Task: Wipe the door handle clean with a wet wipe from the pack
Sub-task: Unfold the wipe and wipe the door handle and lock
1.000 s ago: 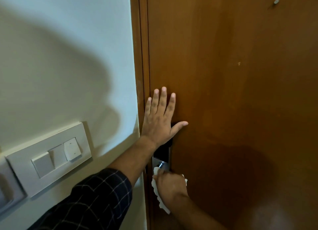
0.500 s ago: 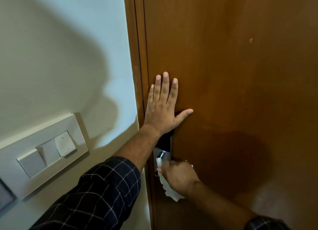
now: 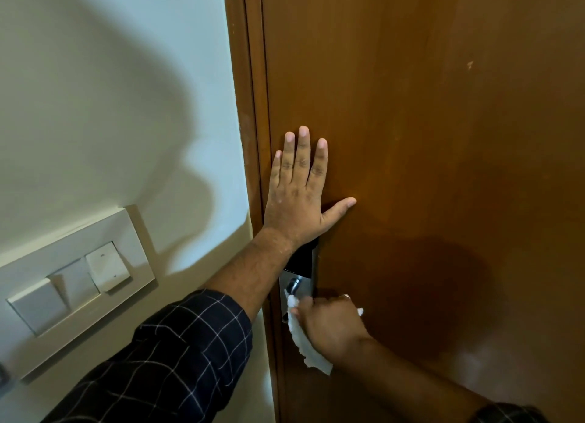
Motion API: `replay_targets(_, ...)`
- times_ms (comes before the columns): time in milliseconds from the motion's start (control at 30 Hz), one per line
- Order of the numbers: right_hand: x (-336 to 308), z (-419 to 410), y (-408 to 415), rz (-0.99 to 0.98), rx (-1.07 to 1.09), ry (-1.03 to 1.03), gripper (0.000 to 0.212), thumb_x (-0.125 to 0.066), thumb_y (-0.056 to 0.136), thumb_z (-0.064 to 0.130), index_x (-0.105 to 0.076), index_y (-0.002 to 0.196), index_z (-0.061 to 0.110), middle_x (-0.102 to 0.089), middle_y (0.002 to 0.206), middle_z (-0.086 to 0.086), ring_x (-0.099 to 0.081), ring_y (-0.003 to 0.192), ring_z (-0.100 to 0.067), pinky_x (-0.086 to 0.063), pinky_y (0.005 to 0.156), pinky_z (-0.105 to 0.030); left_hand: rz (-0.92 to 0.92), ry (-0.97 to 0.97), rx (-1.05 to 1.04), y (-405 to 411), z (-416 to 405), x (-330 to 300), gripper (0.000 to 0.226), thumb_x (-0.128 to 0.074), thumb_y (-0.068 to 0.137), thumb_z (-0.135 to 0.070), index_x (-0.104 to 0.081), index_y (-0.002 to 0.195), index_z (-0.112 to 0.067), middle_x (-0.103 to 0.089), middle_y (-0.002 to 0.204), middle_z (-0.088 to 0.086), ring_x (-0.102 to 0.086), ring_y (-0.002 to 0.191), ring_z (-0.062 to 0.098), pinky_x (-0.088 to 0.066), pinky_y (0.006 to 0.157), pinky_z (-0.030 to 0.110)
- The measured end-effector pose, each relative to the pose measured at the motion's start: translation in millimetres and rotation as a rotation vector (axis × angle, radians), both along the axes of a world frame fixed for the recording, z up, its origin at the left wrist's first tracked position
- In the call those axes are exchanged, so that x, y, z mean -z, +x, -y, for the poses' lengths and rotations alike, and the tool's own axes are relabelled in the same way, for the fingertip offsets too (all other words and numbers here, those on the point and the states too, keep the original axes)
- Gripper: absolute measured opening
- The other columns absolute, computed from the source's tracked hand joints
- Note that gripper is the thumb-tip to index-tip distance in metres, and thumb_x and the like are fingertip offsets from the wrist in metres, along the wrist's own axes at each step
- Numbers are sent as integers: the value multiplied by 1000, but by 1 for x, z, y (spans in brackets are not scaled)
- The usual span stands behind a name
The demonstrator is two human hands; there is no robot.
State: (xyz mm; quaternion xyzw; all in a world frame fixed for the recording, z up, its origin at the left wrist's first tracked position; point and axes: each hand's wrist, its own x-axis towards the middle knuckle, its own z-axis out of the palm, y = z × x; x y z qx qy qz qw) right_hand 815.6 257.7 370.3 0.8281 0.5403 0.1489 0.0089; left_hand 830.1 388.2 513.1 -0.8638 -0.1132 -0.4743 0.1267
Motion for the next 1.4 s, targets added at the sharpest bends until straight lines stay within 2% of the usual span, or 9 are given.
replay_targets(167,-19,-56,-19,-271,340,61,32,-36,102,26,-63,101,8,-71,92,-12,-70,85,-29,-43,59,-36,11,4,0,0,1,-1,99,-34,85,-78,-11,155,-12,-14,163,20,-6,152,36,-5,123,49)
replay_targets(367,-29,-55,-10,-487,428,146,28,-44,98,24,-66,95,7,-74,95,-12,-72,85,-25,-60,74,-36,-2,-1,-4,-3,4,-3,98,-32,86,-78,-9,155,-12,-14,163,20,-7,152,36,-6,123,49)
replay_targets(533,-24,-22,-4,-154,85,-4,27,-38,101,18,-52,119,3,-70,94,-19,-70,80,-32,-51,58,-38,-3,-6,-5,-3,4,-2,99,-30,86,-78,-6,155,-13,-12,164,19,-5,152,35,-4,123,49)
replay_targets(633,-11,11,4,-30,-57,10,33,-30,100,36,-55,99,15,-69,71,-6,-63,55,-22,-46,53,-34,-11,-10,-17,-4,3,-2,99,-31,85,-79,-7,156,-14,-11,164,18,-4,152,35,-2,123,48)
replay_targets(733,-6,33,29,96,-208,-8,38,-28,100,41,-55,82,20,-66,65,-2,-58,52,-20,-49,58,-35,-16,-11,-20,-4,3,-3,99,-31,85,-79,-8,156,-14,-11,164,18,-4,152,34,-4,123,49)
replay_targets(900,-29,41,49,69,-427,-243,40,-34,100,44,-53,101,9,-67,85,-15,-61,66,-30,-45,60,-38,-9,-2,-19,-5,3,-1,98,-32,85,-78,-8,155,-13,-13,164,18,-6,152,35,-6,123,49)
replay_targets(1033,-63,47,58,124,-510,-493,31,-46,98,27,-54,119,5,-64,105,-20,-63,83,-36,-45,65,-41,-5,0,-11,-5,4,-1,98,-34,86,-77,-10,155,-13,-14,163,19,-8,152,36,-8,122,49)
replay_targets(1233,-79,42,37,295,-338,-640,20,-45,96,8,-63,104,5,-68,92,-14,-65,80,-29,-50,64,-40,-4,-7,-9,-6,3,-1,98,-34,85,-77,-11,155,-13,-14,164,19,-7,152,35,-12,123,51)
replay_targets(1400,-84,39,28,3,21,-526,17,-51,94,6,-64,105,7,-69,98,-12,-67,87,-28,-56,72,-41,6,-6,-13,-5,1,0,98,-34,85,-78,-11,155,-14,-14,164,18,-7,152,35,-12,122,51)
